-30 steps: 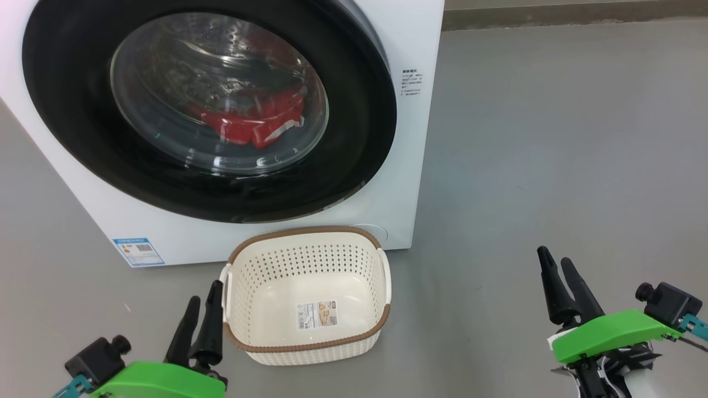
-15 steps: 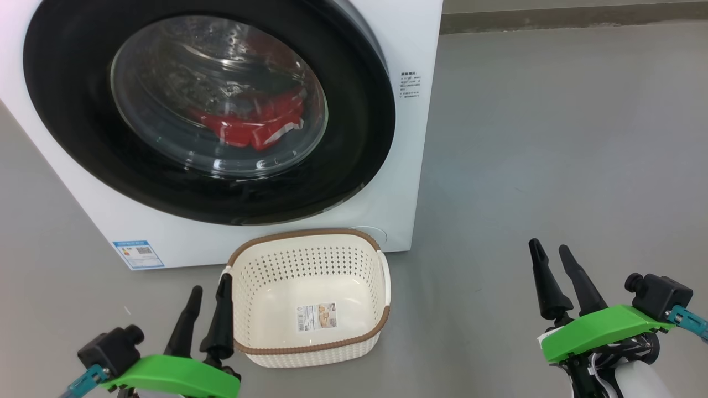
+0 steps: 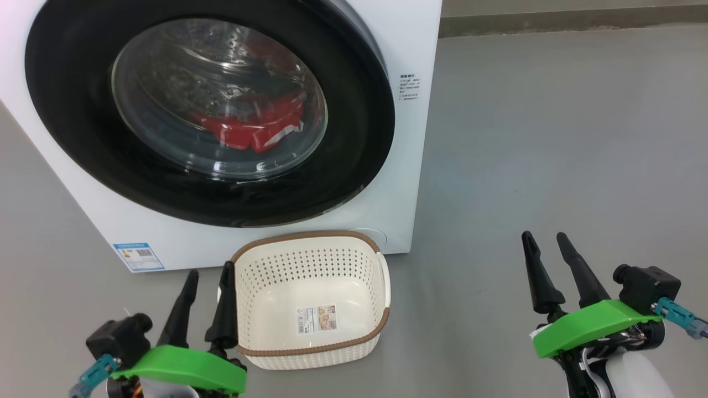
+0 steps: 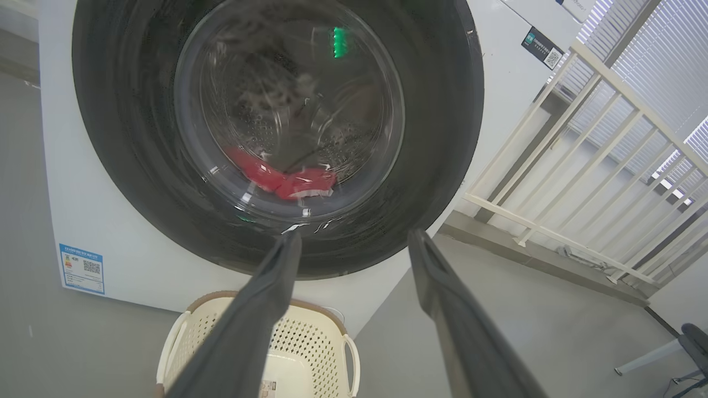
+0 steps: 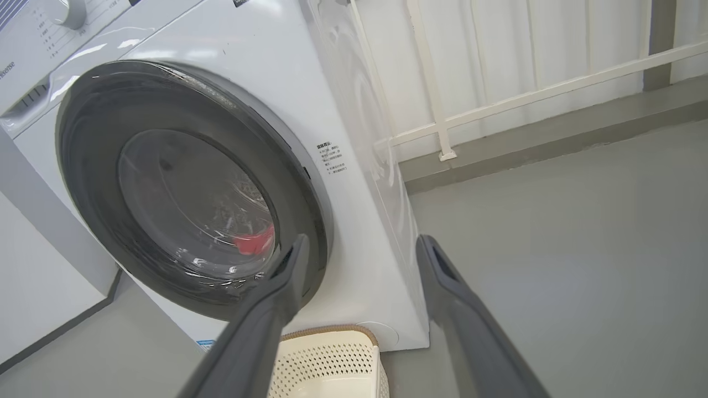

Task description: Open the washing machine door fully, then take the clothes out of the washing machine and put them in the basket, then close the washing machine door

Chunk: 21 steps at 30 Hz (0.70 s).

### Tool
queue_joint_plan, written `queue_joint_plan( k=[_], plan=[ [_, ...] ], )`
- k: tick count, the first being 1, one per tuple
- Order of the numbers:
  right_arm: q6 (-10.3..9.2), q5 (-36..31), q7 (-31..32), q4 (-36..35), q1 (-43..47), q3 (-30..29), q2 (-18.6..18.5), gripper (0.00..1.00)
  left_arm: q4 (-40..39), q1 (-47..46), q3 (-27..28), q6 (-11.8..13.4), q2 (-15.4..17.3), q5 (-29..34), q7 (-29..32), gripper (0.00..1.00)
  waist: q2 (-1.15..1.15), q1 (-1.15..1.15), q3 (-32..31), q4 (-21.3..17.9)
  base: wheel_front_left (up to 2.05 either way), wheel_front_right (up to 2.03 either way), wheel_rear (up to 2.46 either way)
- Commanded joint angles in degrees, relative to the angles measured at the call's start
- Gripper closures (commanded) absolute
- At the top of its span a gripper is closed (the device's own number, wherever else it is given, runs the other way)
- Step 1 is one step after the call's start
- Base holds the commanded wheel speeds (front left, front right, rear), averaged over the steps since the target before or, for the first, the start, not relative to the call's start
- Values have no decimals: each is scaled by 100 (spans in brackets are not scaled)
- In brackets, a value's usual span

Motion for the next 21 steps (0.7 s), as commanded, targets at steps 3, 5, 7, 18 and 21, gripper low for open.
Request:
queue_joint_plan(
  k=[3, 5, 7, 18, 21],
  plan=[
    [20, -284, -117, -140, -382, 168, -64, 0, -173, -338, 120, 36, 57, 303, -121, 0, 0, 0, 5, -2, 0, 0, 0],
    [20, -407, -150, -141, -405, 196, -65, 0, -172, -362, 129, 48, 58, 424, -154, 0, 0, 0, 13, -6, 0, 0, 0],
    [20, -533, -182, -142, -428, 216, -65, 0, -172, -386, 137, 66, 59, 555, -187, 0, 0, 0, 18, -7, 0, 0, 0],
    [21, -1306, -377, -99, -580, 260, -71, 0, -158, -525, 77, 141, 67, 1207, -384, 0, 0, 0, 40, 10, 0, 0, 0],
    [21, -1495, -426, -68, -620, 284, -72, 0, -156, -551, 63, 173, 69, 1392, -433, 0, 0, 0, 34, 4, 0, 0, 0]
  ],
)
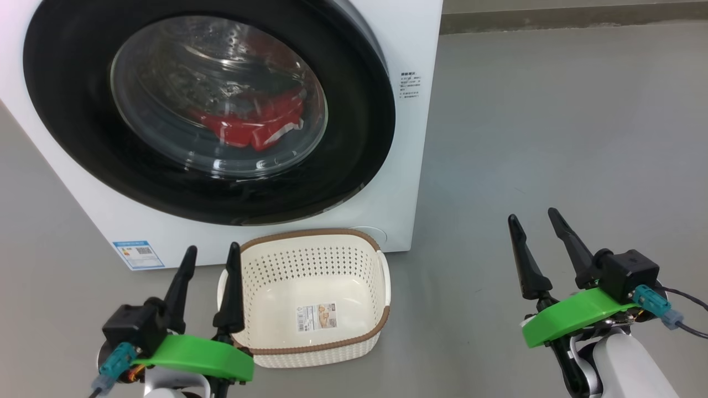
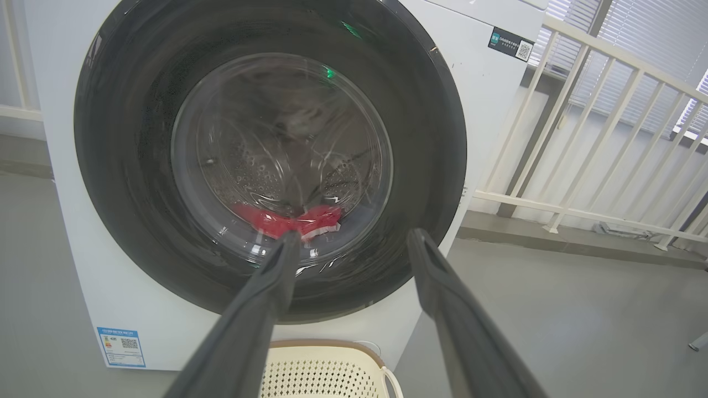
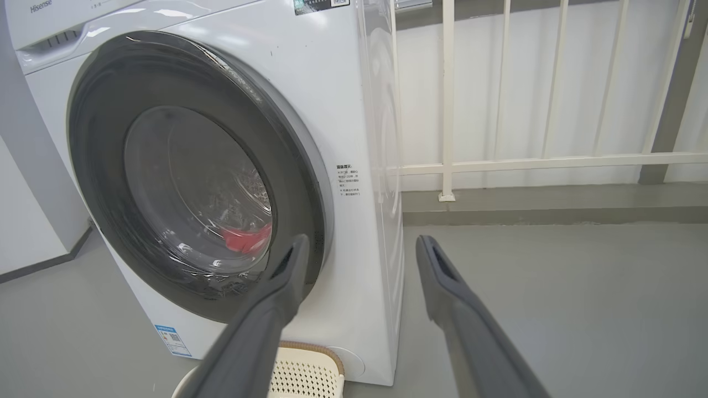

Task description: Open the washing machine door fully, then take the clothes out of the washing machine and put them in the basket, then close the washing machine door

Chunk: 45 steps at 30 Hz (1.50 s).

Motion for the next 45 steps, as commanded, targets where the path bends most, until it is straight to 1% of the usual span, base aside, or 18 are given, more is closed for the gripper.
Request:
queue_joint_plan(
  k=[1, 5, 30, 41, 42, 43, 44, 45],
  plan=[
    [20, -199, -91, -104, -286, 153, -40, 0, -153, -255, 145, 53, 69, 177, -105, 0, 0, 0, -3, -5, 0, 0, 0],
    [20, -431, -150, -57, -328, 173, -41, 0, -132, -283, 112, 87, 71, 383, -166, 0, 0, 0, -17, -6, 0, 0, 0],
    [20, -334, -133, -12, -321, 133, -41, 0, 49, -287, 108, 128, 71, 310, -166, 0, 0, 0, -21, 8, 0, 0, 0],
    [20, -445, -90, -82, -418, -48, -41, 0, -94, -337, -8, 143, 71, 264, -166, 0, 0, 0, 217, 151, 0, 0, 0],
    [20, -457, -73, -83, -451, -67, -41, 46, -113, -348, -25, 140, 71, 256, -166, 0, 0, 0, 246, 169, 0, 0, 0],
    [20, -466, -52, -88, -494, -87, -41, 69, -139, -361, -43, 137, 71, 251, -166, 0, 0, 0, 279, 185, 0, 0, 0],
    [20, -475, -32, -94, -544, -108, -41, 98, -169, -378, -61, 134, 71, 249, -163, 0, 0, 0, 316, 202, 0, 0, 0],
    [20, -480, -15, -98, -599, -125, -41, 100, -205, -397, -78, 127, 71, 248, -161, 0, 0, 0, 359, 219, 0, 0, 0]
  ],
)
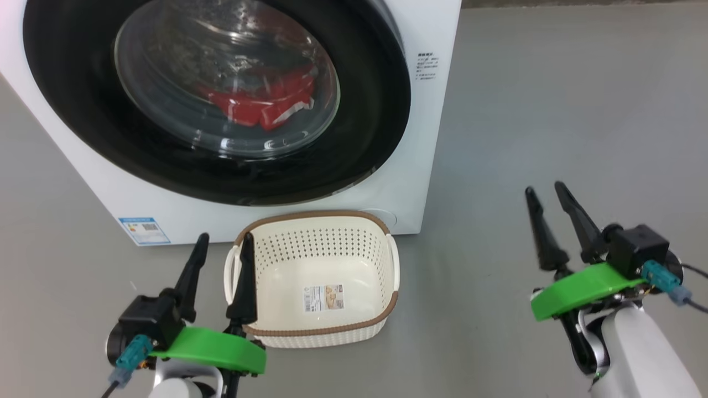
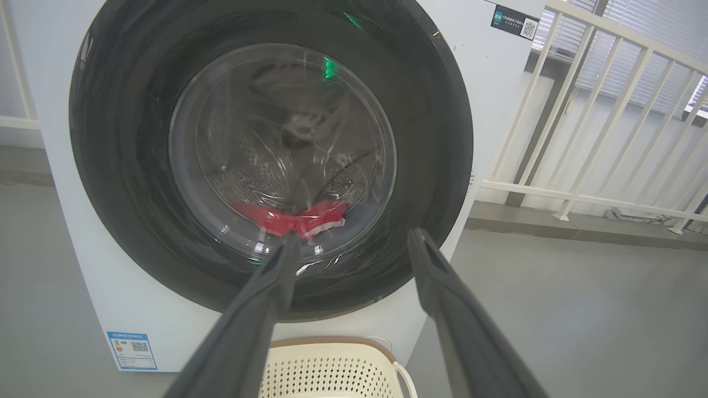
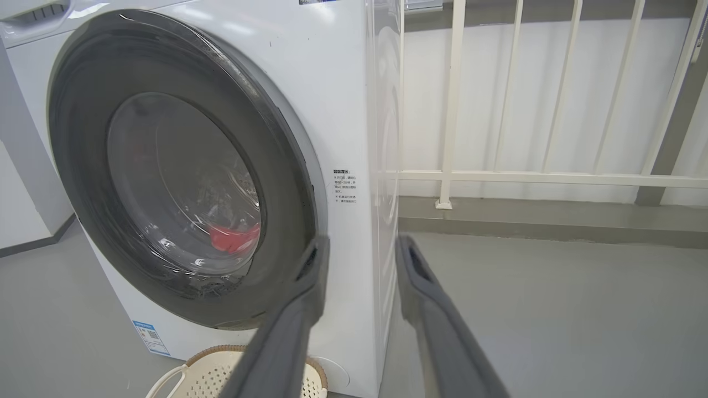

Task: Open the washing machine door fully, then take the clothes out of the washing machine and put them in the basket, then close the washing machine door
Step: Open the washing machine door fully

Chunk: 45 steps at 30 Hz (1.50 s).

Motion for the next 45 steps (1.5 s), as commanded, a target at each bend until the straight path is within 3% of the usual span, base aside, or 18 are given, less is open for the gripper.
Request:
queue_joint_plan(
  k=[1, 5, 12, 21, 35, 39, 45],
  plan=[
    [20, -36, 27, -174, -337, 78, -10, 100, -230, -284, 137, -3, 70, -34, -66, 0, 0, 0, 133, 74, 0, 0, 0],
    [20, 344, 113, -157, -599, 58, -10, 100, -448, -351, 76, -82, 74, -19, -67, 0, 0, 0, 349, 140, 0, 0, 0],
    [20, 2159, 284, -62, -1157, -4, -10, 100, -886, -419, 50, -141, 74, 53, -69, 0, 0, 0, 793, 271, 0, 0, 0],
    [20, 3401, 711, 11, -1897, -177, -10, 100, -1335, -519, -22, -431, 73, 51, -69, 0, 0, 0, 1313, 363, 0, 0, 0],
    [20, 5379, 2363, 341, -3386, -609, -42, 100, -1646, -754, 50, -504, 71, 343, -70, 0, 0, 0, 2184, 412, 0, 0, 0],
    [20, 6082, 3106, 667, -3797, -712, -31, 100, -1679, -823, 130, -531, 71, 414, -70, 0, 0, 0, 2360, 445, 0, 0, 0],
    [20, 6536, 3963, 975, -4266, -711, -59, 100, -1757, -867, 88, -528, 71, 473, -70, 0, 0, 0, 2546, 516, 0, 0, 0]
  ],
)
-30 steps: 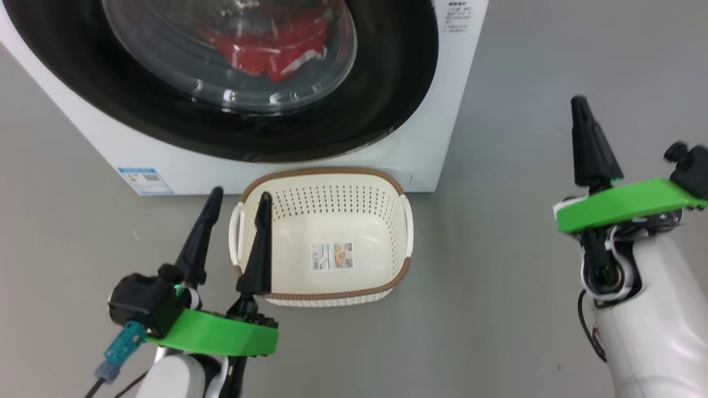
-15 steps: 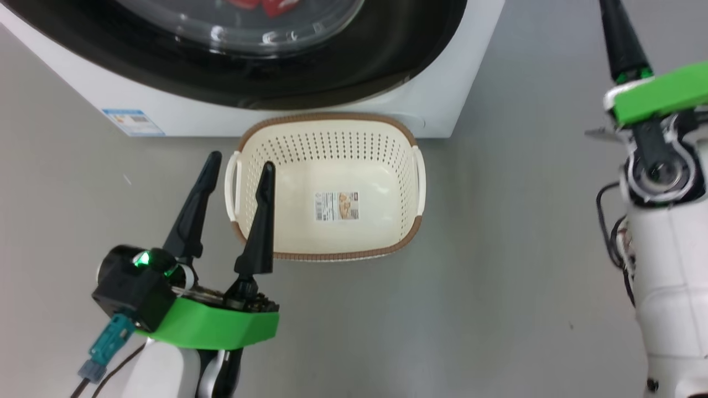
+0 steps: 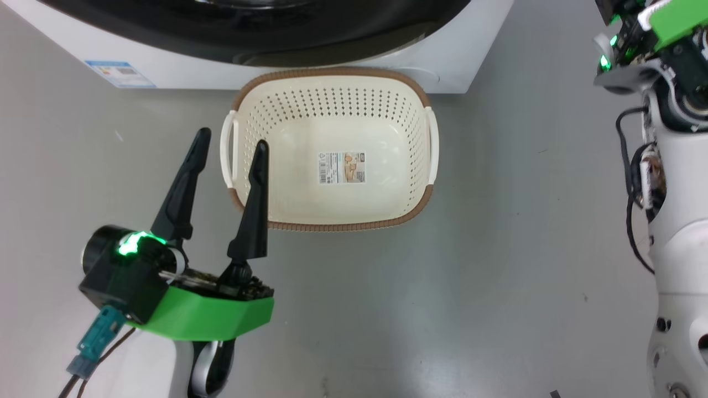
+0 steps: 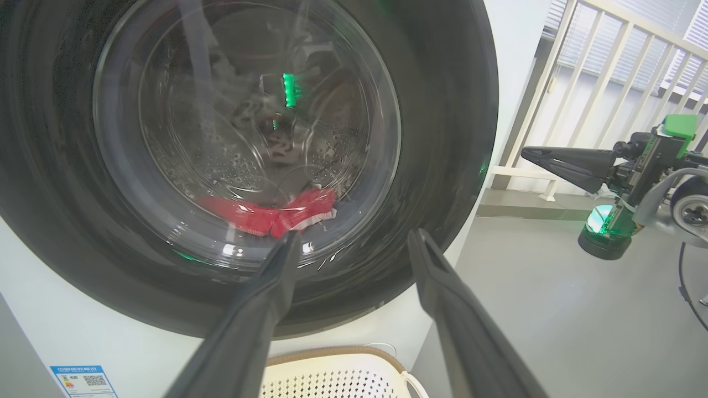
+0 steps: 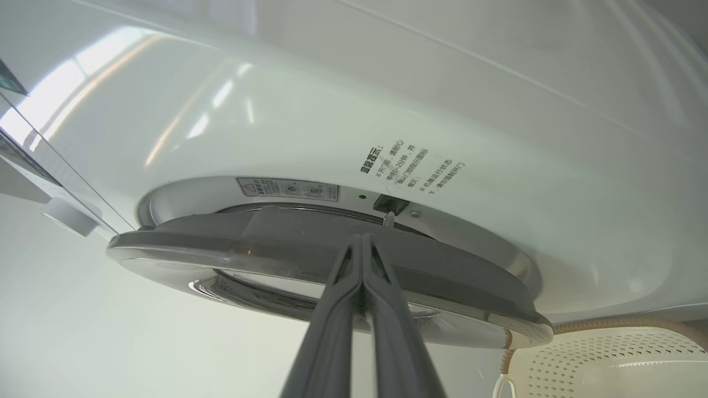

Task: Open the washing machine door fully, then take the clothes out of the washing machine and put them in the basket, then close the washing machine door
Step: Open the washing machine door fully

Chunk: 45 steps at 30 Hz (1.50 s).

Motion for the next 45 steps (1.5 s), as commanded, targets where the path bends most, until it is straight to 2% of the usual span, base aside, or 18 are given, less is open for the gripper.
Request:
queue_joint_plan(
  k=[1, 8, 25, 45],
  plan=[
    [21, 89, 118, -97, -246, 36, 33, 100, -182, -65, 149, -19, 70, 45, -44, 0, 0, 0, 103, 50, 0, 0, 0],
    [21, 166, 651, 160, -850, 54, -103, 100, -225, -162, 112, -27, 70, 22, -45, 0, 0, 0, 385, 182, 0, 0, 0],
    [21, 177, 1069, 412, -1569, 109, -46, 100, -182, -333, -108, -98, 70, -179, -45, 0, 0, 0, 742, 379, 0, 0, 0],
    [21, 270, 1551, 506, -1344, 580, 75, 100, 33, -312, -103, -178, 70, -118, -45, 0, 0, 0, 457, 214, 0, 0, 0]
  ],
)
